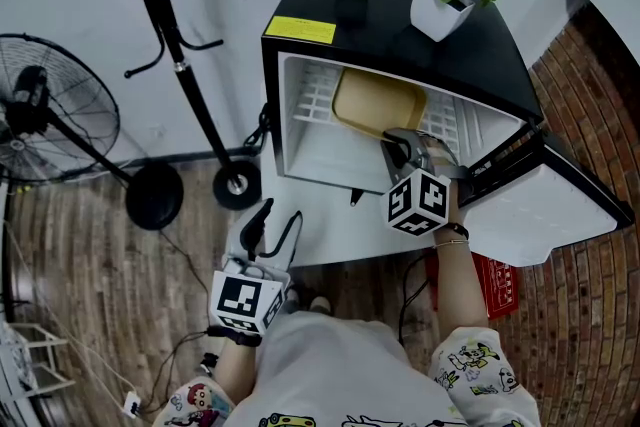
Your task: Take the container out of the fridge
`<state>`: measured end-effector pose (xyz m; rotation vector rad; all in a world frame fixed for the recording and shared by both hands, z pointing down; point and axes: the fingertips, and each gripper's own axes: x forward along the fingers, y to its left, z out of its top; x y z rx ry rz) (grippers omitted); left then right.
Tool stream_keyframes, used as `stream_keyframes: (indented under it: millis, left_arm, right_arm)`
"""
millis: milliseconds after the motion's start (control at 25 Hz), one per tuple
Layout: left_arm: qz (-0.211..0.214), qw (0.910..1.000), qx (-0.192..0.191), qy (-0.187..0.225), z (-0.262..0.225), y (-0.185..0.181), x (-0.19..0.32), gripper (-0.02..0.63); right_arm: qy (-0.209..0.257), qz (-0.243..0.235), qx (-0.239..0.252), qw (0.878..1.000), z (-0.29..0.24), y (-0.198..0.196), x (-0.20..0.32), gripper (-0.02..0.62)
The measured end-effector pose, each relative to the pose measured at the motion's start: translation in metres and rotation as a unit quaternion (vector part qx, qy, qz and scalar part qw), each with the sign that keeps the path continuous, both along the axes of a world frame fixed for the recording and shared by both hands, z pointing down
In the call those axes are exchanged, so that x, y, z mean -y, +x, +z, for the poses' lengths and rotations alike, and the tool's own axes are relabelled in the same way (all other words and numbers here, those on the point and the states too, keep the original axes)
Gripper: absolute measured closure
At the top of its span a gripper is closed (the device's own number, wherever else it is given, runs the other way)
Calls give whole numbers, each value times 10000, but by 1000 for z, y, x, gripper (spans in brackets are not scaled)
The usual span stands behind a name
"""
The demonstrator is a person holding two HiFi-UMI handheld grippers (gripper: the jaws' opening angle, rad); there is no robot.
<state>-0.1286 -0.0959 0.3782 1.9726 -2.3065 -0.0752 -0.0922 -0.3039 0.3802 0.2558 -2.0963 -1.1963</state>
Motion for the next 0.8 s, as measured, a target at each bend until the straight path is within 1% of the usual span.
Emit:
stream_keyframes:
  millis: [440, 800]
  left_arm:
    - [132, 9999, 81, 24, -3, 10, -11, 434]
    - [239, 9996, 106, 48, -4, 27, -25, 448]
  right_arm:
    - [4, -19, 107, 9999, -10, 9, -21, 583]
    - [-65, 49, 260, 9996, -16, 33, -42, 583]
